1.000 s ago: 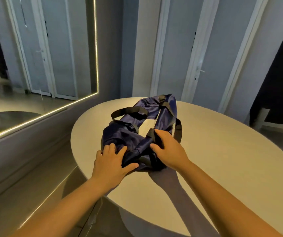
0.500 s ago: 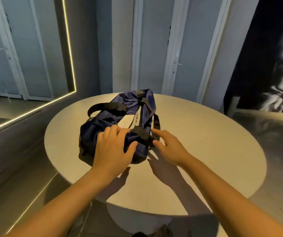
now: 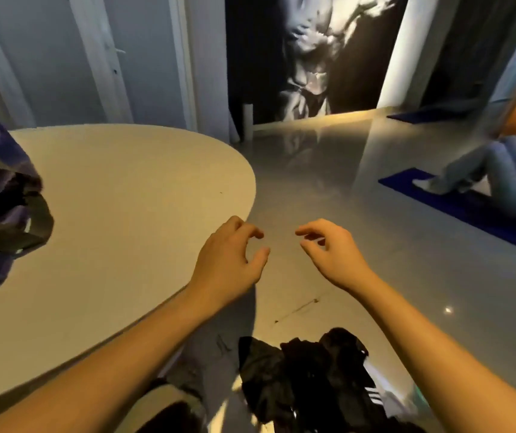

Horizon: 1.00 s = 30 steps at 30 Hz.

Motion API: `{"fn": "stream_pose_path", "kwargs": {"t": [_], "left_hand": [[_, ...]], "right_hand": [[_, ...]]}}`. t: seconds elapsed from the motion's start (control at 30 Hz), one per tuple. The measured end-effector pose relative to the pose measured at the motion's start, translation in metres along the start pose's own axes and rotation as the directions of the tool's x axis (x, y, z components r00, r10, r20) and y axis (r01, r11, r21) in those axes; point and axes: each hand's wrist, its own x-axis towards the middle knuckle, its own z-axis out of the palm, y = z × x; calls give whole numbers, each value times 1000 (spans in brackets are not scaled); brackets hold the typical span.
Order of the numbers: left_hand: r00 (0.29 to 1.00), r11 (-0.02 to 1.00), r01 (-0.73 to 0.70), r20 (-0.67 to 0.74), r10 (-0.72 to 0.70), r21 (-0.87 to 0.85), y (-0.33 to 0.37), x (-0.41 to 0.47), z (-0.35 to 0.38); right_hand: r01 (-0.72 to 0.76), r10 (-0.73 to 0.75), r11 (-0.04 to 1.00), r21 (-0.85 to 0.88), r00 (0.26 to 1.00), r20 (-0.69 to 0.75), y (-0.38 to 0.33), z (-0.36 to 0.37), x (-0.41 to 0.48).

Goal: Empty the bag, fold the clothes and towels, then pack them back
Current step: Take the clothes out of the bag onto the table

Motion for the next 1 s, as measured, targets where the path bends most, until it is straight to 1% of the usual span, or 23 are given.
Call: {"fn": "stream_pose_path", "kwargs": {"t": [0.1, 0.2, 0.37, 0.53, 0.6, 0.67, 0.73, 0.77, 0.83, 0.87, 0.9, 0.93, 0.97, 1.0], "left_hand": [[991, 1000, -30, 127, 31, -10, 17, 13, 71], [969, 1000, -22, 248, 16, 19, 11, 20, 139], [890, 992, 106, 438, -123, 63, -31, 25, 236], [794, 973, 201, 562, -230, 115, -90, 18, 320], [751, 962, 243, 603, -269, 126, -113, 10, 351], [703, 950, 285, 646, -298, 129, -135, -1, 381], [646, 935, 332, 692, -322, 125, -156, -14, 408], [613, 925, 359, 717, -332, 123, -165, -22, 420], [535, 895, 429, 763, -363, 125, -183, -37, 440], [488, 874, 467, 784, -382, 135, -191, -43, 448], [437, 851, 503, 806, -400, 149, -198, -49, 454], [385, 824, 542, 824, -416, 162, -204, -53, 458], [339, 792, 587, 837, -429, 168, -209, -56, 461], [300, 754, 636, 846, -441, 167, -213, -58, 463]], "right_hand": [[-145, 145, 989, 25, 989, 17, 70, -6, -19], [-264, 261, 963, 50, 964, 60, 131, 6, -33], [-442, 424, 893, 86, 889, 171, 216, 61, -46], [-574, 532, 818, 37, 781, 328, 288, 131, -47], [-618, 573, 786, -26, 712, 406, 315, 155, -45], [-629, 579, 772, -87, 640, 505, 342, 180, -43], [-610, 571, 777, -155, 579, 583, 358, 204, -44], [-566, 549, 799, -204, 547, 632, 367, 217, -47], [-438, 507, 845, -306, 477, 718, 380, 242, -60], [-355, 496, 861, -364, 427, 756, 384, 254, -69], [-229, 476, 879, -417, 413, 777, 388, 265, -79], [-105, 470, 876, -471, 408, 783, 390, 273, -89], [-17, 452, 868, -496, 438, 777, 394, 280, -98], [-16, 447, 868, -497, 461, 766, 398, 283, -104]]}}
